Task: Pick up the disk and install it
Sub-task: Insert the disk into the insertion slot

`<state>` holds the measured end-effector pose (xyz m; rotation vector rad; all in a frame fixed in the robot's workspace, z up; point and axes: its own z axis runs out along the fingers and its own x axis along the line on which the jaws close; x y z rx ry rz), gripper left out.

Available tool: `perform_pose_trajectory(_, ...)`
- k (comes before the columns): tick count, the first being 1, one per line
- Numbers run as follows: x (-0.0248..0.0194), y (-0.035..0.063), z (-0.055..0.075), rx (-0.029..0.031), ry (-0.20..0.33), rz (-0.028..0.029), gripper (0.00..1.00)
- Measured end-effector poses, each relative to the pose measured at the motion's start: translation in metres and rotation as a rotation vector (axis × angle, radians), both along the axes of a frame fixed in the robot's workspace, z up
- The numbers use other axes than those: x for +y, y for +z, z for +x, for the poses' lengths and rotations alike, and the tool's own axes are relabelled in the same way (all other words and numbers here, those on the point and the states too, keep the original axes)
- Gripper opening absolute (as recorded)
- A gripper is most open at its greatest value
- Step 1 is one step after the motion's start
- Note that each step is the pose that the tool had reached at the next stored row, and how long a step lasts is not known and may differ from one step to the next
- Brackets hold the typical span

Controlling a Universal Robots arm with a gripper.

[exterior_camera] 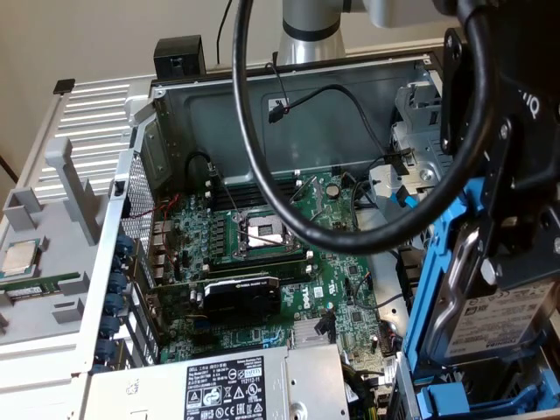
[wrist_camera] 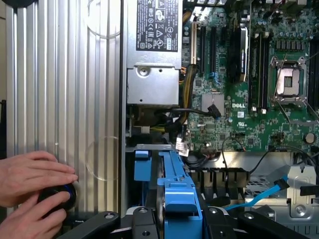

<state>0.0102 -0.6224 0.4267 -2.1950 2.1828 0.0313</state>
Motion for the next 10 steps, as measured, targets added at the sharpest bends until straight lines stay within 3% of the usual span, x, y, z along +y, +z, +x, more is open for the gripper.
perform_pose_trajectory(10, -0.0023, 0.0000, -0.0003, 0.0000, -0.002, 0.0001, 0.37)
